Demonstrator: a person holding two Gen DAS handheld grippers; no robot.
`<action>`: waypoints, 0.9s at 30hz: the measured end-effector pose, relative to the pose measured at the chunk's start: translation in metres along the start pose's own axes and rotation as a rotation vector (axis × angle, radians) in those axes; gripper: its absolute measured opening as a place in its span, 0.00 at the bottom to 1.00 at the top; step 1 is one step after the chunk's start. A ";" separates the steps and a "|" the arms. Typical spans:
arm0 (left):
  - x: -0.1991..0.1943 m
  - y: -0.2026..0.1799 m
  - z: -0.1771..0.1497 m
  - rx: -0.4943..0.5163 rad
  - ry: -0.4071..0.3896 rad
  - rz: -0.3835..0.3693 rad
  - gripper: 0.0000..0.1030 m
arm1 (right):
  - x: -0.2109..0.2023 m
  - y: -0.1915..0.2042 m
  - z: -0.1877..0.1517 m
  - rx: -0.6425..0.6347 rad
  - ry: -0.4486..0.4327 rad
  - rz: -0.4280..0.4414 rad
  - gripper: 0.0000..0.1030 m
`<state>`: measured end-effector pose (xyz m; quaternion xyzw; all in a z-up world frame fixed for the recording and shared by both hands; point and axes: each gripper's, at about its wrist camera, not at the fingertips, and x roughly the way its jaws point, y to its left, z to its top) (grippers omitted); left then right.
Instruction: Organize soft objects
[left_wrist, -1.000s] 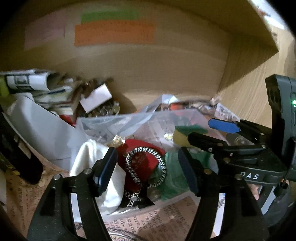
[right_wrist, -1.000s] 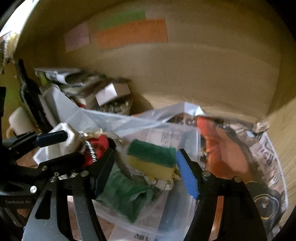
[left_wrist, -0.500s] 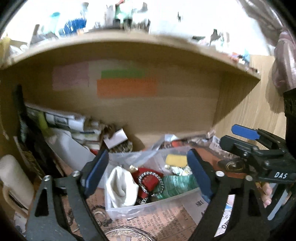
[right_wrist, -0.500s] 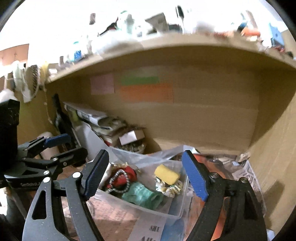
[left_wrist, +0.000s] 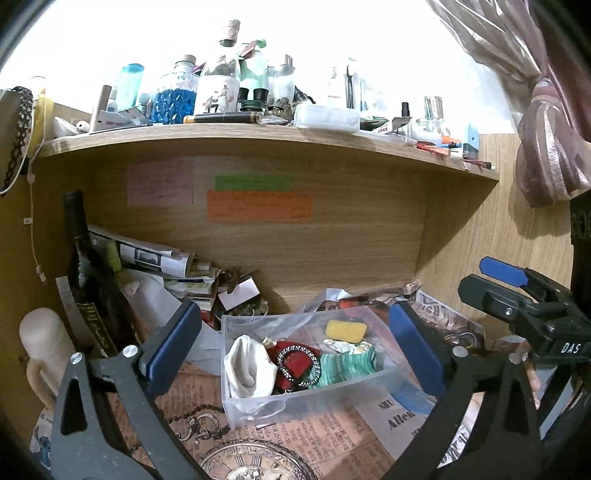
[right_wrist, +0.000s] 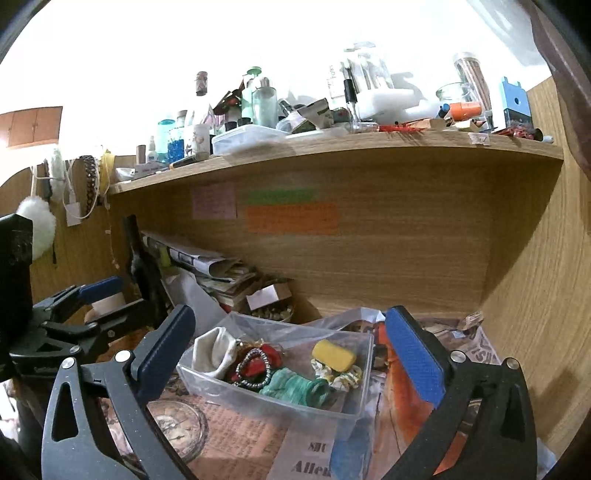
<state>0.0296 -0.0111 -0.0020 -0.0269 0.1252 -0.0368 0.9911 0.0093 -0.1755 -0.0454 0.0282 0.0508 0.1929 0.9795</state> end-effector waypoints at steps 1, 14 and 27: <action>-0.001 0.000 -0.001 -0.001 -0.001 0.000 1.00 | -0.001 0.001 0.000 -0.003 0.000 -0.001 1.00; -0.004 0.004 -0.004 -0.015 0.003 0.001 1.00 | -0.009 0.005 -0.003 0.004 -0.004 0.000 1.00; -0.008 0.005 -0.004 -0.007 -0.007 -0.001 1.00 | -0.009 0.005 -0.004 0.004 -0.006 0.000 1.00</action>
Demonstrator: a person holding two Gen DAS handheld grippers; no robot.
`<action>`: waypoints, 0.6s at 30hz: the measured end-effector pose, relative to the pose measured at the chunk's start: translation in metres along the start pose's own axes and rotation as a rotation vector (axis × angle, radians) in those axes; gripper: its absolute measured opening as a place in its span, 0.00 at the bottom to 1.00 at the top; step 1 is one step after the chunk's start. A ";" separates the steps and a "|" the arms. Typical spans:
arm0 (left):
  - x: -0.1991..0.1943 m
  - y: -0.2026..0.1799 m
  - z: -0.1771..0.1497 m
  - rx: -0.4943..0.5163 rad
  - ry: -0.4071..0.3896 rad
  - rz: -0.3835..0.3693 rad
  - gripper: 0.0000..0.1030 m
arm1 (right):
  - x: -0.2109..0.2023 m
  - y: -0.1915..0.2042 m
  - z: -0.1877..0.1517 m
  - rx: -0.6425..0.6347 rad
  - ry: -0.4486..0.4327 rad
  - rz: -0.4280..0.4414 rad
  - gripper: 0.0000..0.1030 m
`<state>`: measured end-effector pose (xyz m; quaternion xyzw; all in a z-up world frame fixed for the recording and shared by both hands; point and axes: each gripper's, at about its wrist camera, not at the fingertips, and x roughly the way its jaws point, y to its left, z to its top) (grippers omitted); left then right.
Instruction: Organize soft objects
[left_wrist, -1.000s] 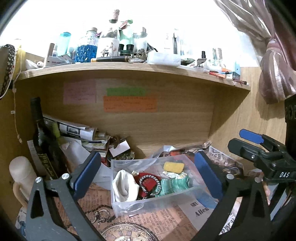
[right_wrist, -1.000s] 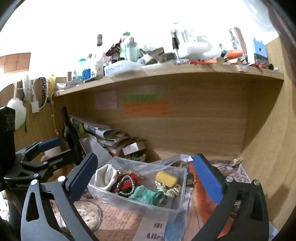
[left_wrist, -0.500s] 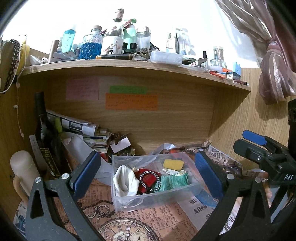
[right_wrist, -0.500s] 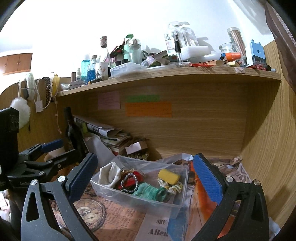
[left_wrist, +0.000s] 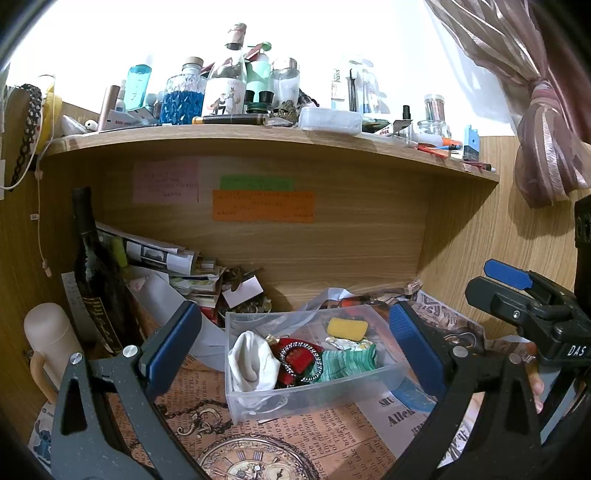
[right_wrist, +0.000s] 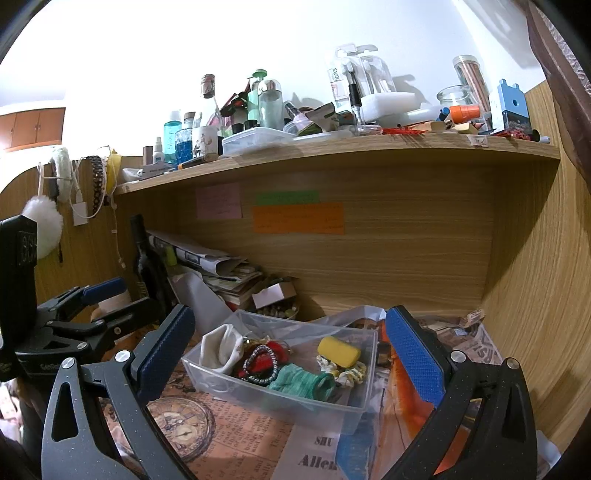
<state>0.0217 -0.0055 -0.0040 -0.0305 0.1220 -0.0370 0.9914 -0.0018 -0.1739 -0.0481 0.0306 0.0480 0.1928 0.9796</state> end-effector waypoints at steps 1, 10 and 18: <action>0.000 0.000 0.000 0.001 0.000 0.000 1.00 | 0.000 0.000 0.000 0.001 0.001 -0.001 1.00; 0.000 -0.001 0.000 0.001 0.000 0.000 1.00 | -0.001 0.000 0.000 0.002 0.002 0.003 1.00; -0.002 0.002 0.001 -0.006 -0.005 -0.017 1.00 | -0.001 0.002 0.000 -0.001 0.001 0.005 1.00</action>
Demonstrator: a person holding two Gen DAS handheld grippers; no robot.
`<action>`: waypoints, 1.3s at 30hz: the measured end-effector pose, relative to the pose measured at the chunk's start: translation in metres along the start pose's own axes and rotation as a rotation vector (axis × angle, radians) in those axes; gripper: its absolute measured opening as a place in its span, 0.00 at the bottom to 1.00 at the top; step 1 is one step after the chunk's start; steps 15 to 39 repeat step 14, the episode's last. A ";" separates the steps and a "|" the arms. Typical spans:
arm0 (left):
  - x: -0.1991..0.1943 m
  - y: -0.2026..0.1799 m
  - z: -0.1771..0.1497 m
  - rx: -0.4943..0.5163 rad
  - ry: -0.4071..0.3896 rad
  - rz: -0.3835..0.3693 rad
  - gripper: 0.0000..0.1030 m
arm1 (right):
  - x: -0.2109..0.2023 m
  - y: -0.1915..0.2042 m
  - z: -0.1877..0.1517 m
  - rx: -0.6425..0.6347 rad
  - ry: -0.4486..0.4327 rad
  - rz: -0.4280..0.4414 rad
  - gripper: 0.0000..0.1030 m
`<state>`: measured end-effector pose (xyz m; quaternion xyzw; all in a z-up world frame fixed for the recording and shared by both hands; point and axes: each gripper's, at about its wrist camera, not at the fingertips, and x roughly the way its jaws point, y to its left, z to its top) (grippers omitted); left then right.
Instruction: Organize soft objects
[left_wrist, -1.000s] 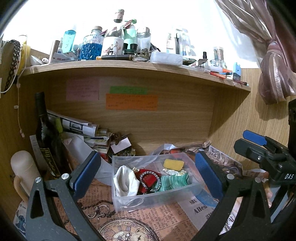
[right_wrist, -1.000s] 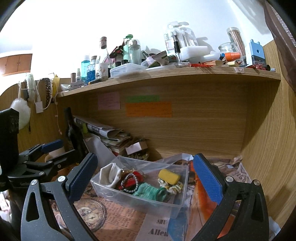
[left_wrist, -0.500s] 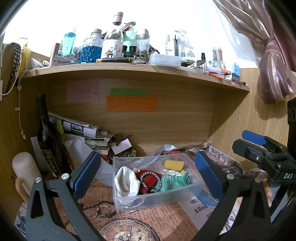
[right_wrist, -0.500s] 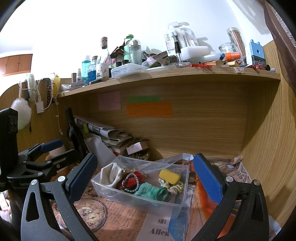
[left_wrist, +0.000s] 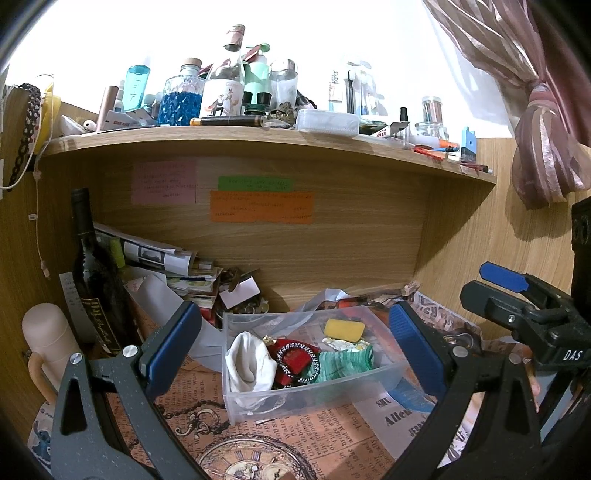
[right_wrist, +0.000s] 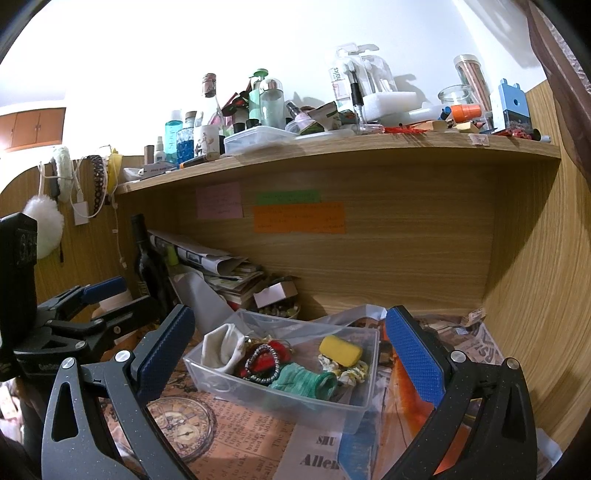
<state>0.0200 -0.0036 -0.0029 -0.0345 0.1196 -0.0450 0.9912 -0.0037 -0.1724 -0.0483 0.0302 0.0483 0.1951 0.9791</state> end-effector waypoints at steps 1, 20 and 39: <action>0.001 0.001 0.000 0.000 0.000 -0.005 1.00 | 0.000 0.000 0.000 0.000 0.000 -0.001 1.00; 0.001 0.001 0.001 0.004 0.004 -0.023 1.00 | 0.008 0.001 -0.001 0.005 0.019 0.011 1.00; 0.001 0.001 0.001 0.004 0.004 -0.023 1.00 | 0.008 0.001 -0.001 0.005 0.019 0.011 1.00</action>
